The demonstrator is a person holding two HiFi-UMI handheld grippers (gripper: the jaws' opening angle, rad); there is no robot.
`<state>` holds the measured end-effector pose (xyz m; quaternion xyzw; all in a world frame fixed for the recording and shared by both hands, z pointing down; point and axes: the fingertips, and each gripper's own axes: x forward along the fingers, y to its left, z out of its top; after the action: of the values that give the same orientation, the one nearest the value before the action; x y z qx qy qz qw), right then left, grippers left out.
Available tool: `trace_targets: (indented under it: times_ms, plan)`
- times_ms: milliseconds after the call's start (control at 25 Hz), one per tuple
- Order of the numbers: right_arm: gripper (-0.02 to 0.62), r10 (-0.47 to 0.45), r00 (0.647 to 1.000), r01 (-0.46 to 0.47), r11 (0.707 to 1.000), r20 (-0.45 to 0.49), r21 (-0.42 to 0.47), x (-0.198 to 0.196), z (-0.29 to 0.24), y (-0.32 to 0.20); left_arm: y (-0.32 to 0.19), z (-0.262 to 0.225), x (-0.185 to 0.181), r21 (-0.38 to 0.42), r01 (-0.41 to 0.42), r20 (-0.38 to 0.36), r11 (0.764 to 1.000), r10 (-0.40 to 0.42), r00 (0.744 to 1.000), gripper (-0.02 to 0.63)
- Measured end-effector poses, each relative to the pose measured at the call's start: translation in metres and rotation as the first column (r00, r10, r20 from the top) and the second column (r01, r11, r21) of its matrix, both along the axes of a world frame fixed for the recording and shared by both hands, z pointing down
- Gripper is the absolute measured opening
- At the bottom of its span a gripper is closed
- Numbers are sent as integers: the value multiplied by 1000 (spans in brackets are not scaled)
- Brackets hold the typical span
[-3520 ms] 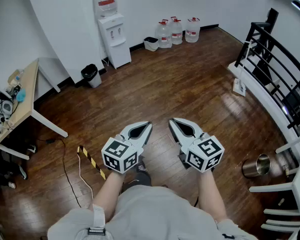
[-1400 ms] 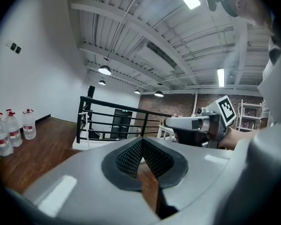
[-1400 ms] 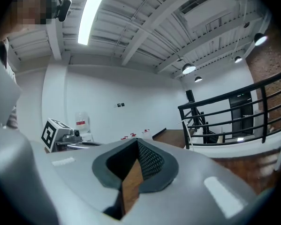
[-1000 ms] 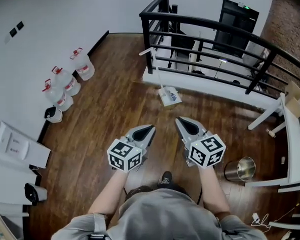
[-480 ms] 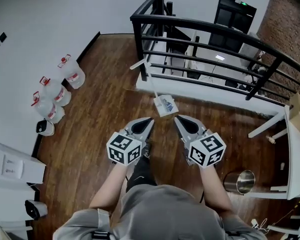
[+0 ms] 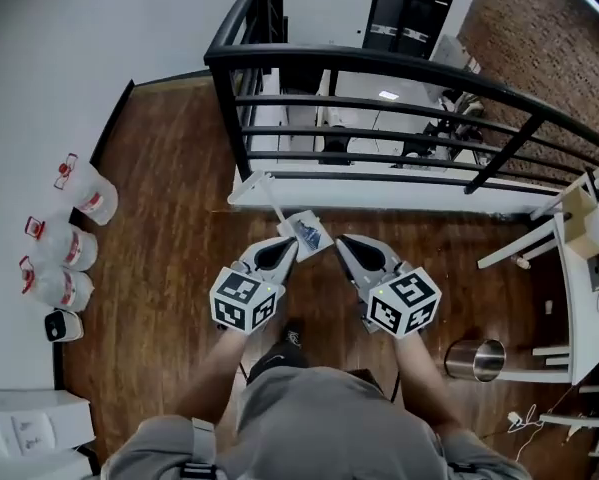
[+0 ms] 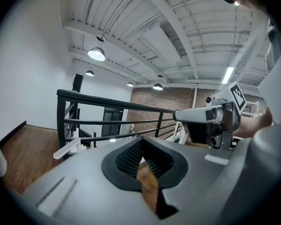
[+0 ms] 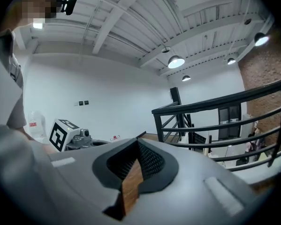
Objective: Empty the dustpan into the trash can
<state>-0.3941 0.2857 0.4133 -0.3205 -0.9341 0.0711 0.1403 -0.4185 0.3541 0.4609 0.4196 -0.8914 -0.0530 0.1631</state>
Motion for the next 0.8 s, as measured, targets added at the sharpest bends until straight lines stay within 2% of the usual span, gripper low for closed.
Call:
trace_targets:
  times_ms: [240, 560, 680, 800]
  plan:
    - [-2, 56, 998, -56, 998, -26, -13, -69, 0, -5, 3, 12, -80, 13, 54, -11, 998, -54, 998, 5]
    - [-2, 69, 992, -71, 997, -102, -19, -121, 31, -2, 7, 75, -142, -56, 131, -81, 990, -135, 987, 6]
    - [-2, 60, 990, -63, 998, -126, -19, -127, 43, -2, 9, 111, -160, -108, 190, -98, 976, -200, 975, 5]
    - [-2, 59, 987, -62, 998, -151, -14, -133, 51, -10, 14, 144, -182, -165, 263, -111, 951, -283, 953, 6]
